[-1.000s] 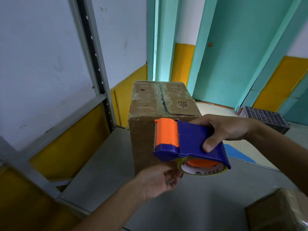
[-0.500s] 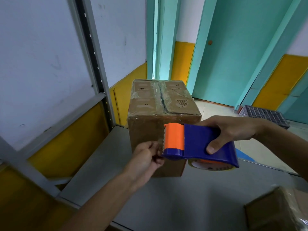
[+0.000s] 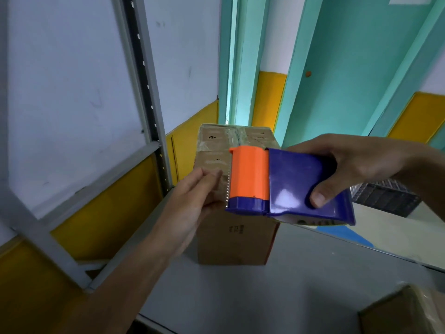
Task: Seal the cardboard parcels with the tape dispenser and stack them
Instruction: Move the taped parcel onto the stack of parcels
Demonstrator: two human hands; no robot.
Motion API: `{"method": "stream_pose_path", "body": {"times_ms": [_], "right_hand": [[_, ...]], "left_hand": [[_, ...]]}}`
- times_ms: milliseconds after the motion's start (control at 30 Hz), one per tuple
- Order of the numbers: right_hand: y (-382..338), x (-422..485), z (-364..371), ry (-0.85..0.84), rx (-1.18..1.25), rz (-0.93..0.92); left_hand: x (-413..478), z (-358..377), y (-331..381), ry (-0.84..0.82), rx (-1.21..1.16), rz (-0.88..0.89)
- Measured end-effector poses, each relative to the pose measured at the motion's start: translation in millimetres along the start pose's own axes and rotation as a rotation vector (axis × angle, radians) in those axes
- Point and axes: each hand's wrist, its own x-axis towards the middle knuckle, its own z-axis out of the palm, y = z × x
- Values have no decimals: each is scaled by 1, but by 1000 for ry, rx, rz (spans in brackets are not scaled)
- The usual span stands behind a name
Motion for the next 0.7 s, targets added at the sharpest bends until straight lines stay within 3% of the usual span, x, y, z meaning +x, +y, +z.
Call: {"method": "stream_pose_path", "body": {"times_ms": [233, 400, 533, 700], "right_hand": [[1, 18, 15, -50, -87, 78], [-4, 20, 14, -37, -125, 104], [-6, 8, -2, -14, -186, 144], [-19, -2, -19, -54, -203, 222]], "left_hand": [[3, -11, -9, 212, 256, 125], [0, -14, 1, 208, 266, 142], [-2, -44, 21, 343, 245, 139], [4, -63, 26, 363, 126, 22]]}}
